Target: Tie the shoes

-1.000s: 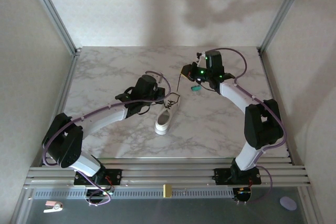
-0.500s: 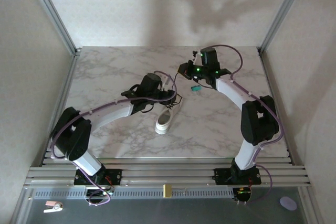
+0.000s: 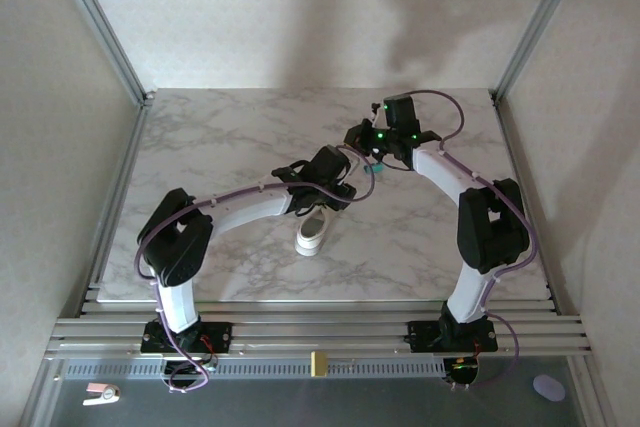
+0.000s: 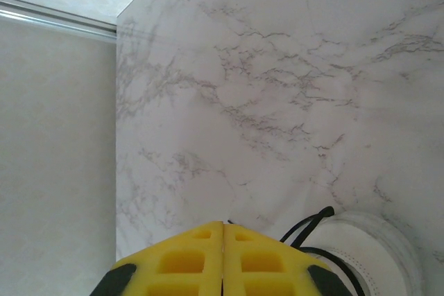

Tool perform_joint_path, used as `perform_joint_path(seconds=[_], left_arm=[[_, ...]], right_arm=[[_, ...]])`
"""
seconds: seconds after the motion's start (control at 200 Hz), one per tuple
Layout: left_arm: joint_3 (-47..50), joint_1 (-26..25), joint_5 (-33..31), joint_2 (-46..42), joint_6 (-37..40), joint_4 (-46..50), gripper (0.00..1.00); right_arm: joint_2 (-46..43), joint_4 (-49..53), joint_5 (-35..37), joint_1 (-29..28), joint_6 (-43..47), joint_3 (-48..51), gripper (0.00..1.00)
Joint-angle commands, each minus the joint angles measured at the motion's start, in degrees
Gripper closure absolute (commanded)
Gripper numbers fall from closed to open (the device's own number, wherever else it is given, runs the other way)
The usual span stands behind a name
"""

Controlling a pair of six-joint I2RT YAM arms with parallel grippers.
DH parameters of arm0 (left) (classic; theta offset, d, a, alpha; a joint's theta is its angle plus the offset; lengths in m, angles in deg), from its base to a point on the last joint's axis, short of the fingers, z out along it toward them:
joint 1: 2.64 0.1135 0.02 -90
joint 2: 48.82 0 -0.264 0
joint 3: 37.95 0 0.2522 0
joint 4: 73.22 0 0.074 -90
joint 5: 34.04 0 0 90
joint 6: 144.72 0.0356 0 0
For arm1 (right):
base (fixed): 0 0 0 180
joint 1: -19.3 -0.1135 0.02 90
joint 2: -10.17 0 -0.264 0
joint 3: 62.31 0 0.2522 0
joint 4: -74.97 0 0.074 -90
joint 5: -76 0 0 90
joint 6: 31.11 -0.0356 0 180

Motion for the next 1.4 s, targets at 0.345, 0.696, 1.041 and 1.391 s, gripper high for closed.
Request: perform_joint_path(seconds=[0.345,0.696,1.041,1.391], left_arm=[[-0.8,-1.4,-5.6,-0.1,1.5,3.7,0.88],[6.3,1.5,0.1,-7.1,-6.3,-5.1,1.0],[11.5,5.4,6.1,-12.4,-13.0,-9.8,1.0],[15.0,8.8,3.1,-16.9,-18.3,-10.6,1.0]], right_arm=[[0.1,0.8,-0.3,0.1,0.0,-1.7,1.0],[-0.9,-5.8,-7.9,-1.8,1.7,-5.7,1.0],[-1.8,-14.6,-16.4,-3.8,0.4,-5.4,1.0],[-7.0,-17.4,-15.2,-4.4,0.9,-1.7,1.0]])
